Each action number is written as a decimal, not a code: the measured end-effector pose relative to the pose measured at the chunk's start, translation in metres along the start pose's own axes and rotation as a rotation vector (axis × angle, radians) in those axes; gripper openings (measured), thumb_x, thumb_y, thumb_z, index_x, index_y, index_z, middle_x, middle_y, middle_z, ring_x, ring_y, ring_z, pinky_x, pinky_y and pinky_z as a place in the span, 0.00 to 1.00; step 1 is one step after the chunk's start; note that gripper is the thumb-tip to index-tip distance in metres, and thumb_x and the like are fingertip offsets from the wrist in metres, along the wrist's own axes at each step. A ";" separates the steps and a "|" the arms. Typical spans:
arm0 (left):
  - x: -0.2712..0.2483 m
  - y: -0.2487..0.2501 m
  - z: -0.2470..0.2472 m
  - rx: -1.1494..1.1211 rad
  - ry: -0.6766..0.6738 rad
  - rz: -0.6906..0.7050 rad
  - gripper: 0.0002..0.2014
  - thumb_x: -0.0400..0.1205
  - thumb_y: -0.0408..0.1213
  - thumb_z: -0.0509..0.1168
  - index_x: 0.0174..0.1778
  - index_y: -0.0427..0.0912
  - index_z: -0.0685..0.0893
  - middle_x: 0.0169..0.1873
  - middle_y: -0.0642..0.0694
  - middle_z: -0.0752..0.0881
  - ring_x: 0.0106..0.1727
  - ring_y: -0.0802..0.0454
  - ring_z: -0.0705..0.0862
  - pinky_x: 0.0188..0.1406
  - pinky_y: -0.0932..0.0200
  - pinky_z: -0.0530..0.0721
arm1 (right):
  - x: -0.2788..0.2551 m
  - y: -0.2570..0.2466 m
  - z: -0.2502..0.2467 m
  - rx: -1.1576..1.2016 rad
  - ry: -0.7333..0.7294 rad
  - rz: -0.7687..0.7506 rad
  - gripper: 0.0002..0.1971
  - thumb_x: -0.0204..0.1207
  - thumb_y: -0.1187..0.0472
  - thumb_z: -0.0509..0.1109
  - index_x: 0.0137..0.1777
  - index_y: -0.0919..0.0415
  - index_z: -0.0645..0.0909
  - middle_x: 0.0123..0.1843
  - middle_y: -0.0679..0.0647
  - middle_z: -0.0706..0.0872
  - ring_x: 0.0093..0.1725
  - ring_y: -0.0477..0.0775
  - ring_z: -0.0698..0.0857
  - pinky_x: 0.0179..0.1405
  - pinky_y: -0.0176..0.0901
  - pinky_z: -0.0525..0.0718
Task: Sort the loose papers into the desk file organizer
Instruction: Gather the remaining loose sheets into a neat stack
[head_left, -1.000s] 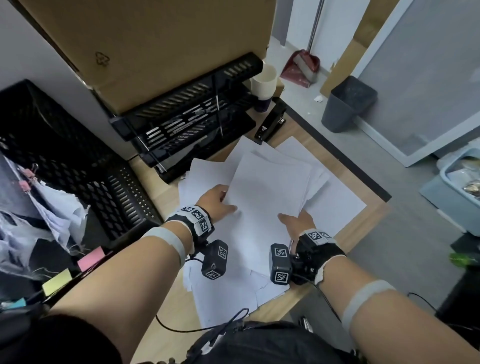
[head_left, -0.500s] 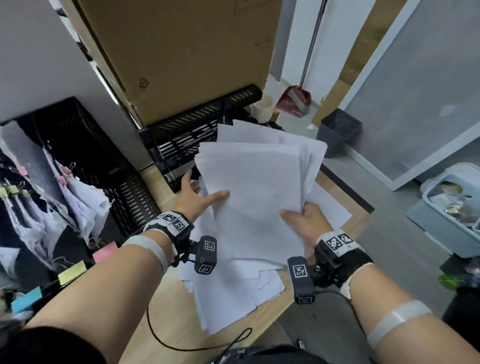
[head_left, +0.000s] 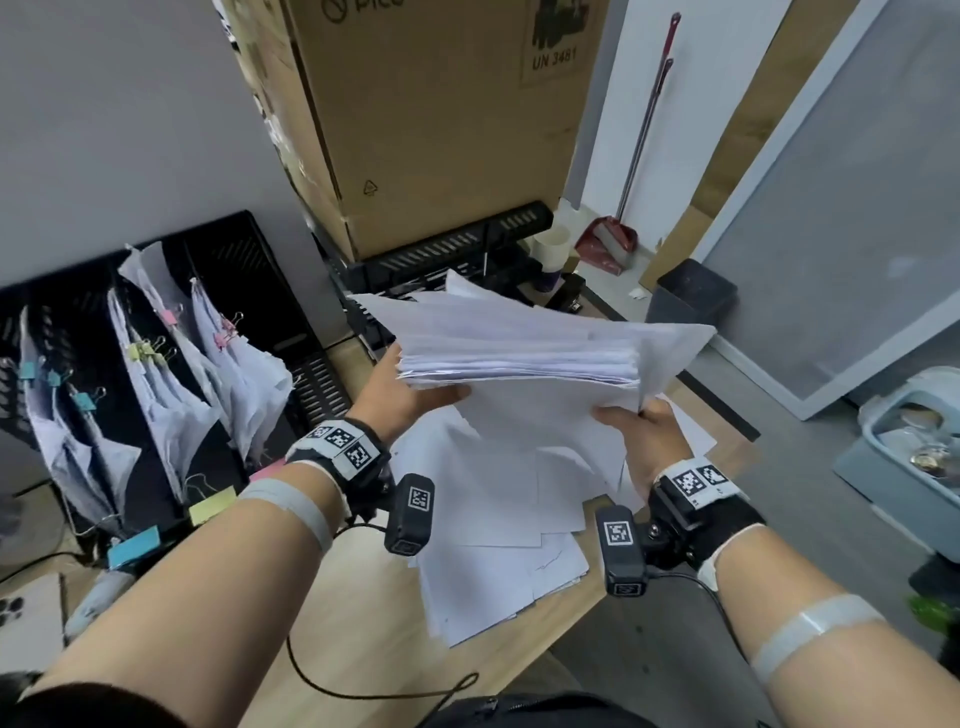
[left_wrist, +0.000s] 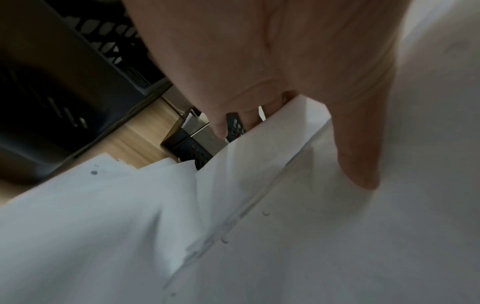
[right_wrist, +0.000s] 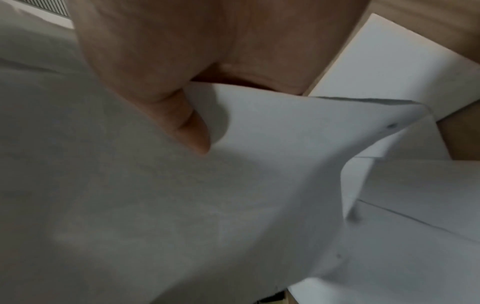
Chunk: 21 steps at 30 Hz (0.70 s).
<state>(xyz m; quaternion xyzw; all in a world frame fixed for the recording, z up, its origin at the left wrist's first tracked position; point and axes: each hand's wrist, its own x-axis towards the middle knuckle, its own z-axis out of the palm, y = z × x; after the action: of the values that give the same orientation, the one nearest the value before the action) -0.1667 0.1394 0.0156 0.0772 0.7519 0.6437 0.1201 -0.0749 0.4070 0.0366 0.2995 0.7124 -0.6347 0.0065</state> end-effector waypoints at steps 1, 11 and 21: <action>-0.004 -0.001 0.000 -0.076 0.022 0.005 0.30 0.70 0.27 0.82 0.68 0.35 0.82 0.60 0.42 0.91 0.63 0.47 0.89 0.62 0.51 0.87 | -0.001 0.003 0.001 0.003 0.002 -0.002 0.15 0.65 0.58 0.78 0.44 0.69 0.82 0.52 0.74 0.87 0.53 0.73 0.86 0.54 0.55 0.82; -0.034 -0.027 0.040 -0.161 -0.005 -0.083 0.29 0.69 0.34 0.84 0.66 0.47 0.86 0.60 0.43 0.91 0.63 0.42 0.89 0.64 0.44 0.87 | -0.007 0.039 0.011 -0.050 0.053 0.006 0.14 0.66 0.70 0.69 0.49 0.55 0.81 0.51 0.56 0.88 0.54 0.63 0.84 0.60 0.57 0.82; -0.033 0.002 0.053 -0.110 0.150 0.056 0.14 0.79 0.36 0.77 0.58 0.55 0.89 0.57 0.46 0.92 0.59 0.49 0.90 0.62 0.46 0.88 | -0.012 0.018 0.003 0.096 0.028 -0.121 0.14 0.73 0.68 0.67 0.54 0.53 0.84 0.54 0.54 0.90 0.55 0.55 0.86 0.58 0.50 0.81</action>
<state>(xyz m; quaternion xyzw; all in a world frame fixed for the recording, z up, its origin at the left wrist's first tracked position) -0.1200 0.1816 0.0129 0.0429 0.7197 0.6912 0.0496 -0.0580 0.3996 0.0250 0.2647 0.6979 -0.6631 -0.0563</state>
